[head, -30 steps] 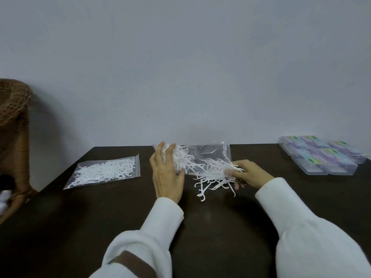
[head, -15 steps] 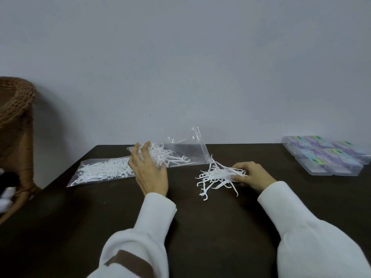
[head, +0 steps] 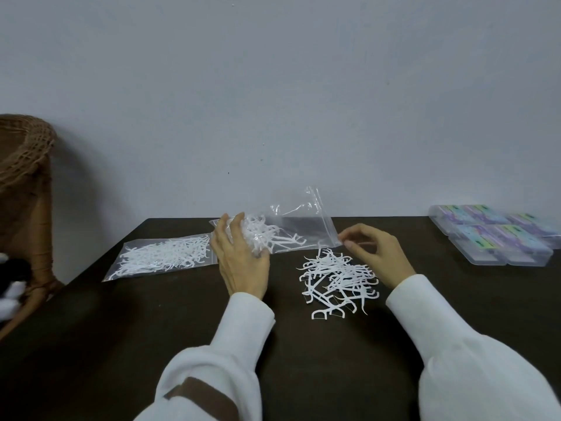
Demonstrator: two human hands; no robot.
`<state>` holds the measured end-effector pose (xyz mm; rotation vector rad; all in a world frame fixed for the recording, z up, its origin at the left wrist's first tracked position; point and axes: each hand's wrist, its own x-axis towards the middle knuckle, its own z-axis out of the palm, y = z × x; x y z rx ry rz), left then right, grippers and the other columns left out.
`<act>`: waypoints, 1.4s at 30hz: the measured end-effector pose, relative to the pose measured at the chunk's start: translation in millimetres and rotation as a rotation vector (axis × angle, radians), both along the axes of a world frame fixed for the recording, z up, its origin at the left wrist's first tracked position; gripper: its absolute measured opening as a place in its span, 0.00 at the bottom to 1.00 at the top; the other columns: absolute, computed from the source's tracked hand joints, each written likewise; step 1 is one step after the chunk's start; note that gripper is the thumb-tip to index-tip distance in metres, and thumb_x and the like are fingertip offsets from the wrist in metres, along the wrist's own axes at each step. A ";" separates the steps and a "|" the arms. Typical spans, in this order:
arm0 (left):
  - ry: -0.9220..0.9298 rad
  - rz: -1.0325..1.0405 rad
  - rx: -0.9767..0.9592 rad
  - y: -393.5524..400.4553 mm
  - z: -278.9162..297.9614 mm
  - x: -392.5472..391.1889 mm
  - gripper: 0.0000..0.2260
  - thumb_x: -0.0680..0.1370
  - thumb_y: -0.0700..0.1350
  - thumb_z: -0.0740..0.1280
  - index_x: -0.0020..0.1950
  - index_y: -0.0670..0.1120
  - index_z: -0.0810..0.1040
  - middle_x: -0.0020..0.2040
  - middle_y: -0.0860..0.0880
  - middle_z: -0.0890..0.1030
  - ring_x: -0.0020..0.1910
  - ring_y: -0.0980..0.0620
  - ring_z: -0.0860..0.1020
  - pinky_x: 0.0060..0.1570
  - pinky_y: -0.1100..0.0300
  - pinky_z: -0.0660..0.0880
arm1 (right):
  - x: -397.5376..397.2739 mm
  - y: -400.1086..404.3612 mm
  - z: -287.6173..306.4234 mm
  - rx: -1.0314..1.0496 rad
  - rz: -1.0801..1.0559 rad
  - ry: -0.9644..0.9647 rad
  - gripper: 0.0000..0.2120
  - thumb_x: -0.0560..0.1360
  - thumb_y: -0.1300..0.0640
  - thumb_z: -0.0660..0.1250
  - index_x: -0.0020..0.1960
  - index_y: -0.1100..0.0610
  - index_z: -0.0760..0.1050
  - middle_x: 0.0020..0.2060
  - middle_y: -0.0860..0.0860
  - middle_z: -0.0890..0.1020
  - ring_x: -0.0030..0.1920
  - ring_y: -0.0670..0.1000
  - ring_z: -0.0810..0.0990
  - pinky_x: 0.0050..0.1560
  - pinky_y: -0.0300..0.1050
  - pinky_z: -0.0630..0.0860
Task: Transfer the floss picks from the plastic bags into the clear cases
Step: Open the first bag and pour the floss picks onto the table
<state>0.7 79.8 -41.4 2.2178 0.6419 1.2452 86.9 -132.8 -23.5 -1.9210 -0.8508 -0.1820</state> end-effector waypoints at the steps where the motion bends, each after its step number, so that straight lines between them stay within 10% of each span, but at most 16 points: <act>1: -0.001 -0.015 0.013 -1.9 -0.3 0.3 0.32 0.67 0.38 0.74 0.68 0.49 0.67 0.72 0.47 0.62 0.69 0.44 0.60 0.59 0.49 0.72 | -2.1 1.2 1.7 0.013 0.007 -0.026 0.07 0.75 0.63 0.66 0.48 0.51 0.78 0.45 0.42 0.80 0.48 0.40 0.78 0.48 0.27 0.73; 8: 0.017 -0.132 0.170 -6.6 -4.4 3.5 0.40 0.61 0.38 0.79 0.69 0.46 0.65 0.69 0.43 0.59 0.66 0.44 0.57 0.59 0.49 0.70 | -5.3 3.5 7.9 0.087 0.007 -0.001 0.11 0.73 0.66 0.66 0.50 0.52 0.77 0.46 0.44 0.80 0.47 0.39 0.78 0.44 0.25 0.73; 13: 0.020 -0.131 0.213 -10.4 -2.5 3.9 0.41 0.62 0.21 0.66 0.71 0.46 0.64 0.71 0.42 0.58 0.66 0.44 0.57 0.55 0.54 0.72 | -0.9 2.2 9.4 0.190 -0.070 0.106 0.16 0.73 0.72 0.62 0.51 0.53 0.79 0.46 0.48 0.81 0.46 0.42 0.79 0.41 0.26 0.75; 18: 0.058 -0.164 0.246 -8.7 -1.7 1.1 0.42 0.66 0.27 0.70 0.75 0.50 0.59 0.70 0.44 0.59 0.66 0.44 0.61 0.50 0.58 0.72 | 1.4 3.9 5.1 0.068 0.028 0.235 0.12 0.75 0.61 0.64 0.55 0.48 0.77 0.57 0.51 0.79 0.57 0.51 0.77 0.57 0.48 0.74; 25: 0.023 -0.153 0.260 -9.0 -3.3 1.8 0.35 0.59 0.30 0.75 0.60 0.46 0.65 0.63 0.48 0.60 0.61 0.46 0.63 0.45 0.53 0.79 | -7.1 10.1 2.5 -0.020 0.242 0.375 0.14 0.73 0.60 0.68 0.57 0.48 0.75 0.56 0.51 0.79 0.46 0.49 0.82 0.46 0.42 0.80; 36: 0.030 -0.213 0.194 -10.1 -6.3 3.2 0.31 0.64 0.38 0.78 0.64 0.40 0.69 0.66 0.43 0.66 0.65 0.48 0.62 0.54 0.61 0.70 | -10.8 6.2 8.6 -0.081 0.221 0.289 0.17 0.72 0.65 0.68 0.52 0.45 0.77 0.55 0.45 0.79 0.59 0.48 0.76 0.62 0.47 0.70; 42: 0.102 -0.259 0.245 -14.5 -4.2 1.6 0.40 0.72 0.33 0.69 0.77 0.47 0.51 0.77 0.46 0.50 0.74 0.47 0.48 0.57 0.62 0.67 | -16.5 9.4 12.1 -0.127 0.168 0.277 0.12 0.70 0.50 0.69 0.53 0.42 0.74 0.56 0.46 0.78 0.59 0.49 0.76 0.64 0.52 0.71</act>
